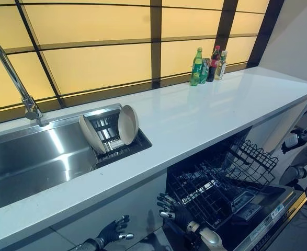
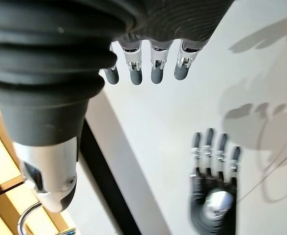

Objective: Pick up plates and place into dishwasher.

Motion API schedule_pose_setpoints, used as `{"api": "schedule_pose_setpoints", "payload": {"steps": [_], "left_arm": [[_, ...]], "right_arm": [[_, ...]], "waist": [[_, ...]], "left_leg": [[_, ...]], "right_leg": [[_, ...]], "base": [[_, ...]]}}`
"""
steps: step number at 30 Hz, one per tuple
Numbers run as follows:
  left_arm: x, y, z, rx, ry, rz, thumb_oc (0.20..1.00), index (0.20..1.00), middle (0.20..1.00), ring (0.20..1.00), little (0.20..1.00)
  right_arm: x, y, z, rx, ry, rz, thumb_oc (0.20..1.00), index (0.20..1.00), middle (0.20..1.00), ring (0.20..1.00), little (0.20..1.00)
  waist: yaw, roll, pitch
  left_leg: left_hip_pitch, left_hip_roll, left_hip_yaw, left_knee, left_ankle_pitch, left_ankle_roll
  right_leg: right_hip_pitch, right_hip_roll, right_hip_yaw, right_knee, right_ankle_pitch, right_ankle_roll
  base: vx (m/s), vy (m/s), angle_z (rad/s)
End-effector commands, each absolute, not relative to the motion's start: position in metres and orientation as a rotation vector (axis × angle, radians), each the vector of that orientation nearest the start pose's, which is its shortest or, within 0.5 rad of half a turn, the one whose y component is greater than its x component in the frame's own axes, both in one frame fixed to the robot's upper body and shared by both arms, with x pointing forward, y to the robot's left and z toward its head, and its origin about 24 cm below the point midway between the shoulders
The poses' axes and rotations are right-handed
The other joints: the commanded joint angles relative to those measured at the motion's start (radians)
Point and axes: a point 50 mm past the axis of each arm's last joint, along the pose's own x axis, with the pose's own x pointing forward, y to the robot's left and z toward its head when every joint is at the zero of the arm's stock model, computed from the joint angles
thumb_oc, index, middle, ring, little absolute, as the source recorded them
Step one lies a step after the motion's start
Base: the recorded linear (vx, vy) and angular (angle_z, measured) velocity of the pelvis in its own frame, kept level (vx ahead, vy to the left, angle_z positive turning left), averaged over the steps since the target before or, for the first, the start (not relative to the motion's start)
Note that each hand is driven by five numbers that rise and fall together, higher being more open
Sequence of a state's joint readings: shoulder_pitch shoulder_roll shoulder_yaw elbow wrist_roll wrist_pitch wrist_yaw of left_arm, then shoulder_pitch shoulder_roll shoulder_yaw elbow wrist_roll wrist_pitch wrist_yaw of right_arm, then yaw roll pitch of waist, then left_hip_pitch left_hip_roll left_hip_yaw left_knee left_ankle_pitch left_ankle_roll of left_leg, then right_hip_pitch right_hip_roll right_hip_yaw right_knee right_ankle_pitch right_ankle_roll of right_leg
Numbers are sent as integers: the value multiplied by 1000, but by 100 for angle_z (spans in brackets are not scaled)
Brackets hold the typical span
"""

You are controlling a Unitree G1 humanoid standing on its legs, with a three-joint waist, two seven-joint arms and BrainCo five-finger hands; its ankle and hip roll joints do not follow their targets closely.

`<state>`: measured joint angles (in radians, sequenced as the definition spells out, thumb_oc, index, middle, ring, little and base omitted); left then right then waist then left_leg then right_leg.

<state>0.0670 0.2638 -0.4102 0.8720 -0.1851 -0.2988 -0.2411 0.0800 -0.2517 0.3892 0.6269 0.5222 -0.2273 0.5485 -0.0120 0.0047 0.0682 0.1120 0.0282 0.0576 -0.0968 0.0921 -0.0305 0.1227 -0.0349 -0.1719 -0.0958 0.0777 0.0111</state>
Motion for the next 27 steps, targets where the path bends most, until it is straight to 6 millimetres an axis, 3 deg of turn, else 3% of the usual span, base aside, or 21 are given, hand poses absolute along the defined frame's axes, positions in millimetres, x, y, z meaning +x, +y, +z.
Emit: {"api": "schedule_pose_setpoints", "payload": {"steps": [1, 7, 9, 12, 13, 16, 21, 25, 27], "left_arm": [[185, 153, -99, 84, 528, -518, 1000, 1000, 1000, 1000, 1000], [175, 140, -91, -219, 574, -819, 1000, 1000, 1000, 1000, 1000], [179, 135, -73, -439, 486, -955, 1000, 1000, 1000, 1000, 1000], [192, 127, -26, -700, 197, -1219, 1000, 1000, 1000, 1000, 1000], [198, 121, -3, -758, 76, -1314, 1000, 1000, 1000, 1000, 1000], [209, 116, 42, -808, -192, -1396, 1000, 1000, 1000, 1000, 1000], [239, 136, 119, -771, -564, -1188, 1000, 1000, 1000, 1000, 1000], [253, 180, 169, -549, -782, -819, 1000, 1000, 1000, 1000, 1000], [254, 204, 187, -282, -865, -516, 1000, 1000, 1000, 1000, 1000]], "right_arm": [[205, -134, -57, 296, 346, 640, 1000, 1000, 1000, 1000, 1000], [201, -140, -69, 321, 440, 527, 1000, 1000, 1000, 1000, 1000], [198, -142, -74, 329, 476, 514, 1000, 1000, 1000, 1000, 1000], [193, -145, -79, 301, 504, 512, 1000, 1000, 1000, 1000, 1000], [192, -146, -81, 299, 511, 513, 1000, 1000, 1000, 1000, 1000], [188, -143, -84, 297, 527, 515, 1000, 1000, 1000, 1000, 1000], [178, -131, -92, 303, 560, 527, 1000, 1000, 1000, 1000, 1000], [167, -126, -96, 301, 580, 534, 1000, 1000, 1000, 1000, 1000], [162, -125, -98, 298, 590, 535, 1000, 1000, 1000, 1000, 1000]], "waist": [[0, 18, 108], [-5, 35, 106], [-8, 43, 105], [0, 53, 103], [6, 55, 101], [14, 53, 98], [18, 41, 85], [27, 36, 67], [30, 36, 61]], "left_leg": [[19, -19, -25, 41, -149, 18], [31, -16, -30, 26, -145, 10], [32, -15, -29, 22, -145, 7], [29, -15, -34, 15, -145, 8], [28, -15, -35, 12, -145, 8], [28, -16, -41, 10, -147, 6], [29, -19, -53, 10, -150, 1], [26, -22, -64, 10, -147, -2], [26, -23, -68, 10, -146, -5]], "right_leg": [[4, -68, -13, 47, -98, 74], [15, -72, -15, 38, -97, 78], [15, -76, -15, 35, -95, 80], [16, -81, -22, 26, -91, 81], [16, -83, -23, 23, -90, 80], [19, -84, -21, 21, -88, 78], [29, -85, -20, 16, -94, 80], [36, -86, -30, 14, -102, 83], [38, -87, -31, 13, -103, 84]], "base": [[0, 0, 0], [20, 31, 1], [10, 69, 1], [1, 46, 1], [0, 0, 0], [0, 0, 0], [12, -7, 0], [17, 0, 1], [34, 15, 9]]}}
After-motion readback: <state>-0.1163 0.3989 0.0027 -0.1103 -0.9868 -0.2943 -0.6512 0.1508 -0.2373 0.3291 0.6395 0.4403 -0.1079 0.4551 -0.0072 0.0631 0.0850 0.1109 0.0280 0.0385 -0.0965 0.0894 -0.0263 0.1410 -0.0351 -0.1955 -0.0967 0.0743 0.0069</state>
